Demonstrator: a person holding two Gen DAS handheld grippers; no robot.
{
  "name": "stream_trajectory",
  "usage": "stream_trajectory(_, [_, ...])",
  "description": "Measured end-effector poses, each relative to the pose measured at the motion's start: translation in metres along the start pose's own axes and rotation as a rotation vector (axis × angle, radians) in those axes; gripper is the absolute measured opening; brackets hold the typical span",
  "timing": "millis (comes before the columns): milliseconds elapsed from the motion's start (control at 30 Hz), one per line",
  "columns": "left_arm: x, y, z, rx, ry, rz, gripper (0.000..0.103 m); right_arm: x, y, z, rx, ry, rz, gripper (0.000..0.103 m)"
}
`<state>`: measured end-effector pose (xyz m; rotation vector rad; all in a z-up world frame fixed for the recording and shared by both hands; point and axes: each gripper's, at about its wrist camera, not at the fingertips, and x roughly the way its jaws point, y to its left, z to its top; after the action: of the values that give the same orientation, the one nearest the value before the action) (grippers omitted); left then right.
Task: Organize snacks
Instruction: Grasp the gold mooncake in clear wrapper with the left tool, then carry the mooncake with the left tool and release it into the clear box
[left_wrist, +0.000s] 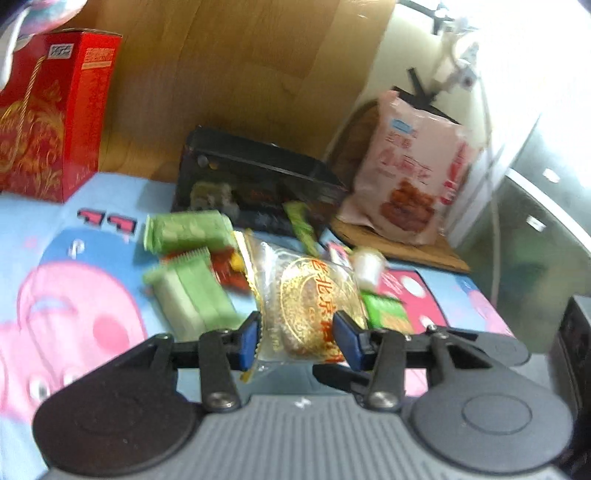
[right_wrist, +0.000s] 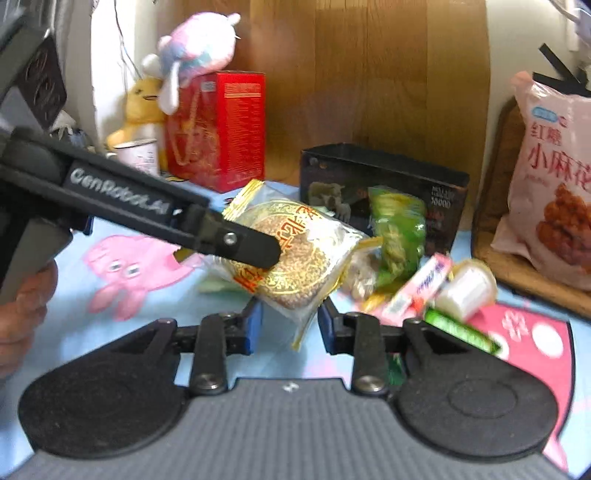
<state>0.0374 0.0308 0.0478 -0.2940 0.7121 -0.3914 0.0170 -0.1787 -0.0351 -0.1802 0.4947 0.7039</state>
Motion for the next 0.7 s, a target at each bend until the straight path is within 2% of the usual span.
stream_trajectory(233, [-0.014, -0.006, -0.046, -0.047, 0.114, -0.049, 0.042, -0.024, 0.015, -0.025, 0.001, 0.143, 0.081, 0.035])
stream_trajectory(333, [-0.012, -0.002, -0.053, -0.067, 0.146, -0.048, 0.049, -0.029, 0.020, -0.031, -0.041, 0.165, 0.069, 0.039])
stream_trajectory(400, [-0.015, -0.002, -0.054, -0.074, 0.152, -0.053, 0.052, -0.028, 0.020, -0.027, -0.044, 0.174, 0.077, 0.044])
stream_trajectory(467, [-0.018, -0.001, -0.052, -0.074, 0.146, -0.053, 0.053, -0.034, 0.015, -0.025, -0.048, 0.162, 0.083, 0.059])
stream_trajectory(600, [-0.036, 0.009, -0.041, -0.076, 0.110, -0.056, 0.060, -0.058, -0.003, -0.018, -0.101, 0.155, 0.026, 0.071])
stream_trajectory(700, [-0.054, 0.020, -0.026, -0.052, 0.100, -0.042, 0.065, -0.089, -0.017, 0.001, -0.201, 0.120, -0.068, 0.072])
